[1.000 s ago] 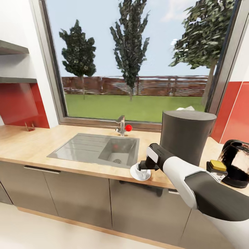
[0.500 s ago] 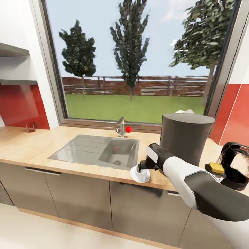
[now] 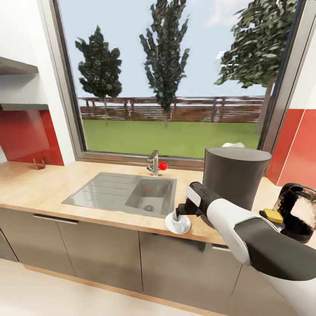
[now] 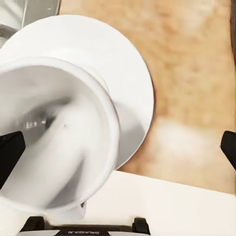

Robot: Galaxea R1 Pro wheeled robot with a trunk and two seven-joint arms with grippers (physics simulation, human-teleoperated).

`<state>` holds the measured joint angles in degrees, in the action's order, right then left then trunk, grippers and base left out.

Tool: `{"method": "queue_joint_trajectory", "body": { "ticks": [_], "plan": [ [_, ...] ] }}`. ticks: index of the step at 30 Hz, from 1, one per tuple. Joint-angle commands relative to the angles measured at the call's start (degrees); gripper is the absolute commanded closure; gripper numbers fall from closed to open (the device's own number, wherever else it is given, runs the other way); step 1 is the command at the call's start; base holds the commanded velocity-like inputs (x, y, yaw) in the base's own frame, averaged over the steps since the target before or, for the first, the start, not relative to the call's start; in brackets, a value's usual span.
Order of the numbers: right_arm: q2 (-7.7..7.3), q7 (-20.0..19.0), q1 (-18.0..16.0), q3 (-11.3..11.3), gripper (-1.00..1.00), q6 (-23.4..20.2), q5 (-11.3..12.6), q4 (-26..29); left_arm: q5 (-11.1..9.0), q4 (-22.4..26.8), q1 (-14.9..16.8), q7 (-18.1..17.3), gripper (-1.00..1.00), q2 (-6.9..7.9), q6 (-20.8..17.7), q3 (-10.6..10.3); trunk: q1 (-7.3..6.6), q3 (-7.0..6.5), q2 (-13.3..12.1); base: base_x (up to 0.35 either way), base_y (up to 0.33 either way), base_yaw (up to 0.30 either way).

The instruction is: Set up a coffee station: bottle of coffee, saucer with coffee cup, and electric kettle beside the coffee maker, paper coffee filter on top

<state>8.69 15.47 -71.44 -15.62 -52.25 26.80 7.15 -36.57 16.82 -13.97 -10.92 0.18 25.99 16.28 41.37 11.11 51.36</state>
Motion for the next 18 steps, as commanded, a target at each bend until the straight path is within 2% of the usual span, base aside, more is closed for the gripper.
{"method": "queue_joint_trajectory", "body": {
  "ticks": [1,18],
  "plan": [
    [-0.01,0.4,0.0,-0.3,-1.0,-0.1,0.6,0.1,-0.6,0.1,0.0,-0.5,-1.0,-0.01,-0.1,0.1,-0.22,-0.11,-0.4,0.0,0.0,0.0],
    [-0.33,0.4,-0.1,0.0,-1.0,0.0,1.0,0.1,-0.6,0.2,0.0,-0.5,-1.0,-0.01,-0.1,0.1,-3.95,-3.17,-7.2,0.0,0.0,0.0]
  ]
}}
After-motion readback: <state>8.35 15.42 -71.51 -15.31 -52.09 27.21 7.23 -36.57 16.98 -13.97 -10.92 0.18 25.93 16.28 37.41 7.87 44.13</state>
